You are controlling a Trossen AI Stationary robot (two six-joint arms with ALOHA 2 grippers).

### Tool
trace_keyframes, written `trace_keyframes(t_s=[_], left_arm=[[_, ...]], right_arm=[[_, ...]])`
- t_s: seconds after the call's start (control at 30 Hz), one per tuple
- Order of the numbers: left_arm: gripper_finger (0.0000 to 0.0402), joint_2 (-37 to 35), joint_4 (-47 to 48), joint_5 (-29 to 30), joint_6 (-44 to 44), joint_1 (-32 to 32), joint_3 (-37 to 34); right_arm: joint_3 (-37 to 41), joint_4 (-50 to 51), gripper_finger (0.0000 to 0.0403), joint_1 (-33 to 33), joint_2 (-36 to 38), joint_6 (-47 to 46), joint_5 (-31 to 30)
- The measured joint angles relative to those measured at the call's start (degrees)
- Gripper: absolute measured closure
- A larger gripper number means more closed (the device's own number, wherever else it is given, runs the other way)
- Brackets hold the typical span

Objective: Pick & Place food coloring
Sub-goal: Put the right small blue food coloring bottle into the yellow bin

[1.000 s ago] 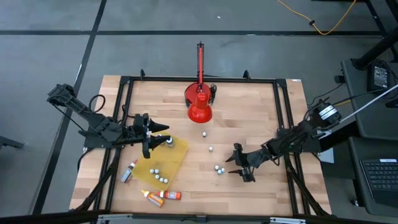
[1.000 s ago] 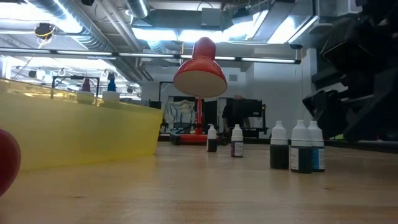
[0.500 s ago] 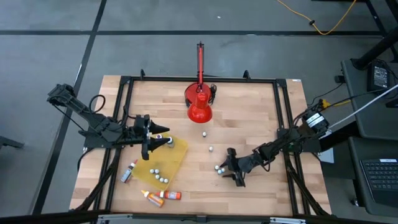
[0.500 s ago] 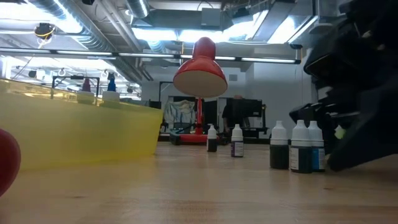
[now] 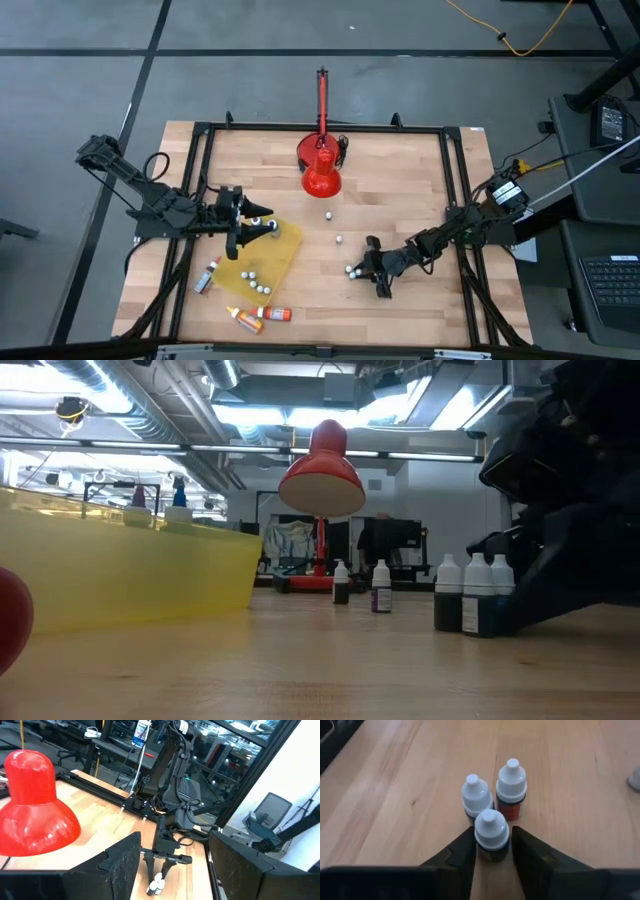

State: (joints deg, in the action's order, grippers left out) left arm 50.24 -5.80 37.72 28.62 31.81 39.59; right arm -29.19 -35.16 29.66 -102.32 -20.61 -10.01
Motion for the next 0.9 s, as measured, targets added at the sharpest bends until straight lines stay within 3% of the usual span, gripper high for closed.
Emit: trace_keyframes(t_s=[0.2,0.33,0.43,0.7,0.9], left_arm=[[0.0171,0.3,1.5,-1.5,-1.5,0.0,1.5],[0.0171,1.9,7.1,-1.3,-5.1,-0.1,5.5],[0.0171,3.7,12.3,-1.2,-6.4,-0.2,9.1],[0.0171,11.1,26.8,-1.4,-6.9,-1.8,21.2],[0.0171,17.4,35.8,-1.8,-6.9,-2.4,30.4]], right_arm=[[0.1,1.7,0.033,0.4,2.3,-6.2,1.9],[-0.2,5.5,0.0329,0.3,7.4,-6.3,1.4],[-2.6,14.9,0.0324,0.3,11.9,-6.2,1.1],[-21.5,43.2,0.0328,-0.2,16.9,-0.5,0.8],[-37.9,55.7,0.0329,-3.3,16.8,0.0,-2.7]])
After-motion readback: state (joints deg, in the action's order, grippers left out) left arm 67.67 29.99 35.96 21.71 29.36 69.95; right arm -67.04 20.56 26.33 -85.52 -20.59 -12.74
